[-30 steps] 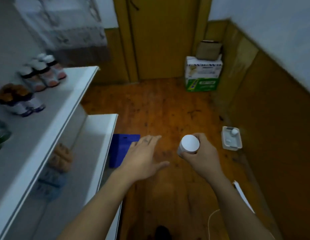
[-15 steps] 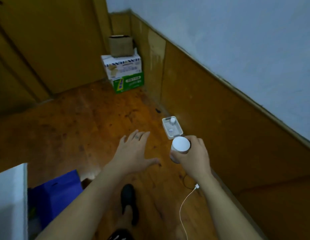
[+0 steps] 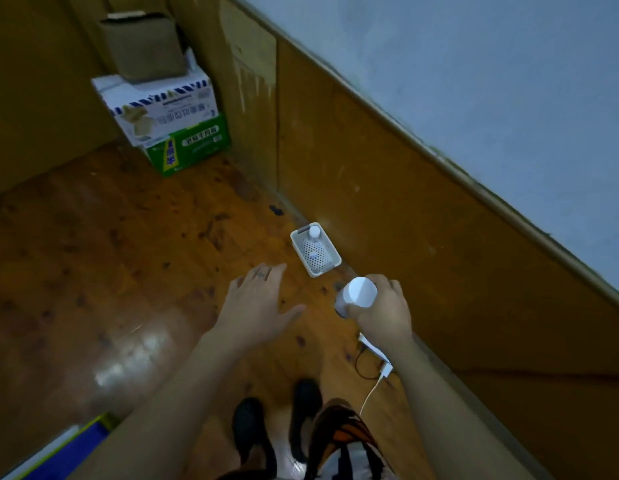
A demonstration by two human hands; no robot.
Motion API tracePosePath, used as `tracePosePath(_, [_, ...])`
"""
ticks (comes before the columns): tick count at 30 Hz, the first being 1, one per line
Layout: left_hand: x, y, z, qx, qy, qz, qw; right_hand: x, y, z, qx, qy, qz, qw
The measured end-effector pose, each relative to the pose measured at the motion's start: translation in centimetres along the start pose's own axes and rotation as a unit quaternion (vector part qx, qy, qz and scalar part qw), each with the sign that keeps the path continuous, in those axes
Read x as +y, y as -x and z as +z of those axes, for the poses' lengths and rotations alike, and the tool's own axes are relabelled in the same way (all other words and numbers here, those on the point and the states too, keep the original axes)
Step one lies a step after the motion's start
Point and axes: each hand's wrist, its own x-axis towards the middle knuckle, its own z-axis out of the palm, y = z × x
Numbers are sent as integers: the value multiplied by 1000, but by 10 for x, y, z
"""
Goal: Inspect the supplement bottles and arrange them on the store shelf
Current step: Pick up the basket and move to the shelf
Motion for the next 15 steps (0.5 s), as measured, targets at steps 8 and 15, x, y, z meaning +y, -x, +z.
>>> tracePosePath(8, [4,-182,34,-81,-22,-40,996,14,-197,51,-45,-4,-7,999])
tracePosePath(15, [-12,-334,83,-122,-6,-71,990,45,-333,114,-52,45,34,997])
